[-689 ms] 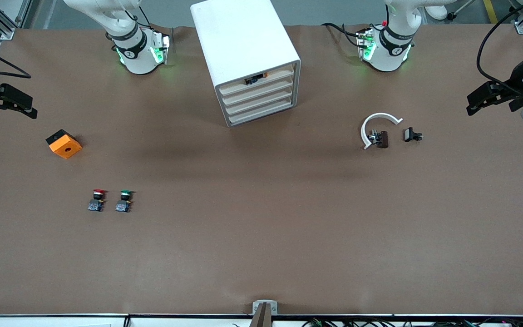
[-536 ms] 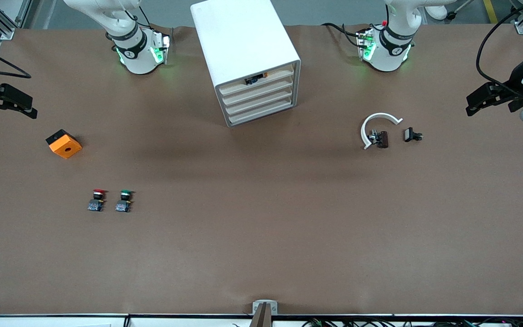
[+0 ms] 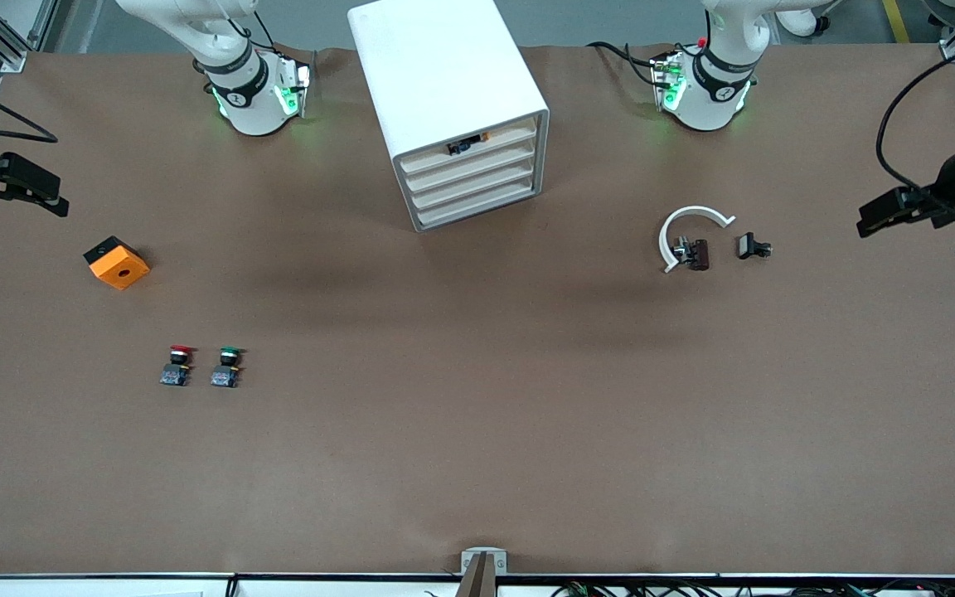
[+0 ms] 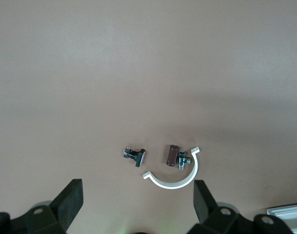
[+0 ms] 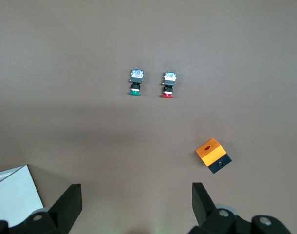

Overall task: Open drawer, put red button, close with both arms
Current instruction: 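Reach the left gripper to the cabinet while the right gripper reaches the red button, then pull the drawer open with the left gripper while the right gripper grasps the button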

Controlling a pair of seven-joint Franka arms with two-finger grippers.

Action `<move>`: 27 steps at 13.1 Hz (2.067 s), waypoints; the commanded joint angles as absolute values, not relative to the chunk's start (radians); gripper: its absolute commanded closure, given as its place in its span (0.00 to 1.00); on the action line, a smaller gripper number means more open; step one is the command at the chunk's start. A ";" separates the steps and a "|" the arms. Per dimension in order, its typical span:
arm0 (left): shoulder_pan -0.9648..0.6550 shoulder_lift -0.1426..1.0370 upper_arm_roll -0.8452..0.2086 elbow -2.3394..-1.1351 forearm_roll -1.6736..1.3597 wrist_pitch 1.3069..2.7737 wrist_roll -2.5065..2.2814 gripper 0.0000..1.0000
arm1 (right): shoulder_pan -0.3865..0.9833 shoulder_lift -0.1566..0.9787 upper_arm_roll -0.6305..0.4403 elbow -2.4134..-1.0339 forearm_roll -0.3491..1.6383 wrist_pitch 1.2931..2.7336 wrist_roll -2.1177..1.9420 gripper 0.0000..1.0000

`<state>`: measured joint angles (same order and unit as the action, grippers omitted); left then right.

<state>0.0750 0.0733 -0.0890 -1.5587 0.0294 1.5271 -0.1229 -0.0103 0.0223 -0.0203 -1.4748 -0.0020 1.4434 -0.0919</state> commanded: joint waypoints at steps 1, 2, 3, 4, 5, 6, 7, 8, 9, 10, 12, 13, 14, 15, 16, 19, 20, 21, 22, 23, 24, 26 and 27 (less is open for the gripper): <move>0.074 0.162 -0.094 -1.513 -0.006 1.522 -0.149 0.00 | -0.020 0.031 -0.009 -1.456 -0.014 1.440 -0.092 0.00; 0.074 0.188 -0.094 -1.513 -0.021 1.526 -0.179 0.00 | -0.020 0.031 -0.009 -1.456 -0.014 1.440 -0.092 0.00; 0.077 0.210 -0.094 -1.514 -0.025 1.526 -0.224 0.00 | -0.020 0.031 -0.009 -1.454 -0.014 1.440 -0.092 0.00; 0.074 0.230 -0.094 -1.516 -0.026 1.525 -0.297 0.00 | -0.020 0.031 -0.009 -1.456 -0.012 1.440 -0.092 0.00; 0.066 0.250 -0.100 -1.519 -0.028 1.523 -0.396 0.00 | -0.018 0.031 -0.009 -1.456 -0.012 1.440 -0.092 0.00; 0.058 0.271 -0.107 -1.520 -0.028 1.520 -0.491 0.00 | -0.018 0.032 -0.009 -1.456 -0.011 1.442 -0.094 0.00; 0.037 0.300 -0.120 -1.520 -0.034 1.520 -0.593 0.00 | -0.018 0.034 -0.009 -1.456 -0.012 1.442 -0.097 0.00; 0.017 0.330 -0.120 -1.519 -0.044 1.520 -0.686 0.00 | -0.018 0.038 -0.009 -1.456 -0.014 1.443 -0.101 0.00; -0.009 0.365 -0.120 -1.517 -0.057 1.520 -0.795 0.00 | -0.018 0.047 -0.008 -1.454 -0.015 1.443 -0.101 0.00; -0.033 0.391 -0.120 -1.514 -0.063 1.522 -0.887 0.00 | -0.020 0.049 -0.008 -1.456 -0.014 1.443 -0.101 0.00; -0.095 0.445 -0.120 -1.511 -0.086 1.522 -1.105 0.00 | -0.028 0.078 -0.009 -1.468 -0.015 1.434 -0.103 0.00; -0.110 0.468 -0.120 -1.511 -0.103 1.522 -1.215 0.00 | -0.035 0.115 -0.012 -1.466 -0.017 1.440 -0.103 0.00; -0.132 0.491 -0.120 -1.503 -0.113 1.525 -1.327 0.00 | -0.060 0.164 -0.012 -1.466 -0.018 1.446 -0.104 0.00; -0.156 0.517 -0.120 -1.487 -0.126 1.525 -1.444 0.00 | -0.080 0.213 -0.012 -1.470 -0.020 1.468 -0.104 0.00; -0.173 0.550 -0.120 -1.471 -0.161 1.522 -1.607 0.00 | -0.100 0.259 -0.012 -1.477 -0.020 1.517 -0.106 0.00; -0.210 0.621 -0.123 -1.460 -0.296 1.522 -1.859 0.00 | -0.130 0.339 -0.012 -1.557 -0.041 1.691 -0.141 0.00; -0.227 0.626 -0.121 -1.460 -0.355 1.522 -1.861 0.00 | -0.136 0.357 -0.012 -1.595 -0.041 1.756 -0.141 0.00; -0.242 0.633 -0.123 -1.460 -0.412 1.522 -1.864 0.00 | -0.140 0.379 -0.012 -1.639 -0.041 1.834 -0.140 0.00; -0.250 0.638 -0.121 -1.462 -0.481 1.519 -1.879 0.00 | -0.140 0.388 -0.012 -1.685 -0.041 1.901 -0.135 0.00; -0.253 0.646 -0.123 -1.462 -0.530 1.517 -1.906 0.00 | -0.140 0.412 -0.012 -1.709 -0.041 1.955 -0.129 0.00; -0.267 0.650 -0.123 -1.460 -0.579 1.517 -1.942 0.00 | -0.140 0.445 -0.012 -1.710 -0.041 1.992 -0.127 0.00; -0.299 0.669 -0.121 -1.460 -0.658 1.517 -2.008 0.00 | -0.144 0.506 -0.012 -1.709 -0.034 2.098 -0.127 0.00; -0.329 0.681 -0.121 -1.459 -0.663 1.517 -2.020 0.00 | -0.144 0.535 -0.012 -1.709 -0.034 2.152 -0.126 0.00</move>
